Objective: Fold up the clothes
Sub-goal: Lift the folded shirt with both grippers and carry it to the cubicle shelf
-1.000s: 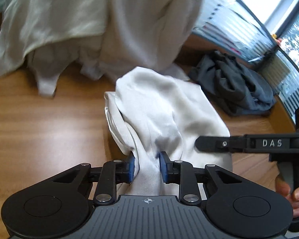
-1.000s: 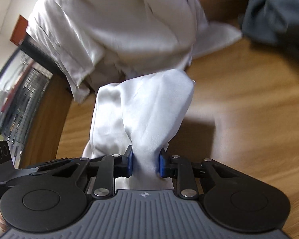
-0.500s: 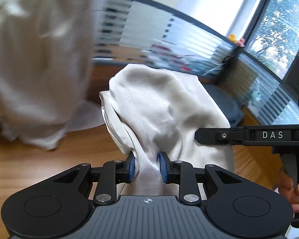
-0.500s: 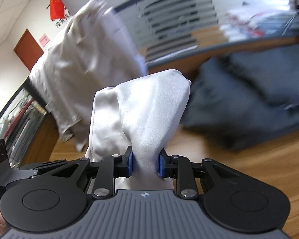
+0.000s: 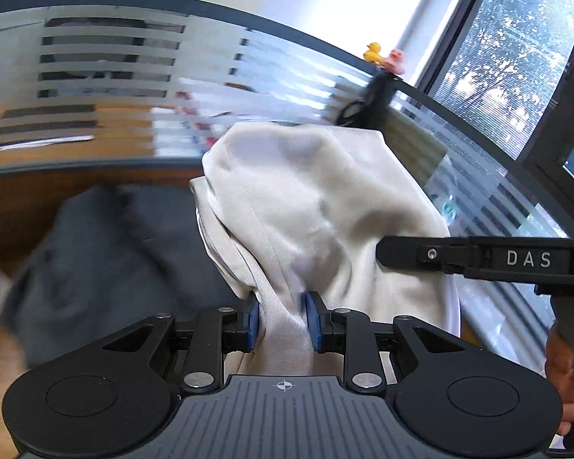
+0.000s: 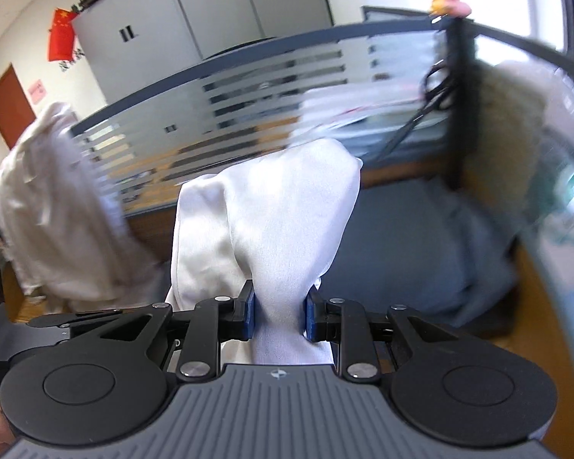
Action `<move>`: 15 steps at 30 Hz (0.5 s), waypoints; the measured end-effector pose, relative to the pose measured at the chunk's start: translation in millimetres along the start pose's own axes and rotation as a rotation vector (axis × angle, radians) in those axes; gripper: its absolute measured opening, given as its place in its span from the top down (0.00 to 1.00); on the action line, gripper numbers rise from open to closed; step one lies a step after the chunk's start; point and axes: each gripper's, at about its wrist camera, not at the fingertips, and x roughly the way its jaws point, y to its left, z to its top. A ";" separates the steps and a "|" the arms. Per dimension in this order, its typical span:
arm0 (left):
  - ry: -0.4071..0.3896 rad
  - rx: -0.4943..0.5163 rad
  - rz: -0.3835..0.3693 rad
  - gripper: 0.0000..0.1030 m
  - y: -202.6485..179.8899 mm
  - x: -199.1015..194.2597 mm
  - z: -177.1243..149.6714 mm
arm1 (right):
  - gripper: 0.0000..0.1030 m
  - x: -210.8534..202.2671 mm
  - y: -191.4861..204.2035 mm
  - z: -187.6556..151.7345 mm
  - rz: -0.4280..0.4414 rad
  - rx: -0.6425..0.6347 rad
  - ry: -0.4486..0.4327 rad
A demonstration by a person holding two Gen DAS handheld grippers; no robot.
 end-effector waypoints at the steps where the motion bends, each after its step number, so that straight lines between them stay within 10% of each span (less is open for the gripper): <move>1: -0.001 -0.010 -0.011 0.73 -7.1 13.1 6.6 | 0.73 -0.4 -12.5 9.4 -0.015 -0.008 -0.006; 15: 0.080 -0.085 -0.055 0.73 -42.9 170.1 78.4 | 0.73 77.6 -123.9 115.1 -0.219 -0.122 -0.018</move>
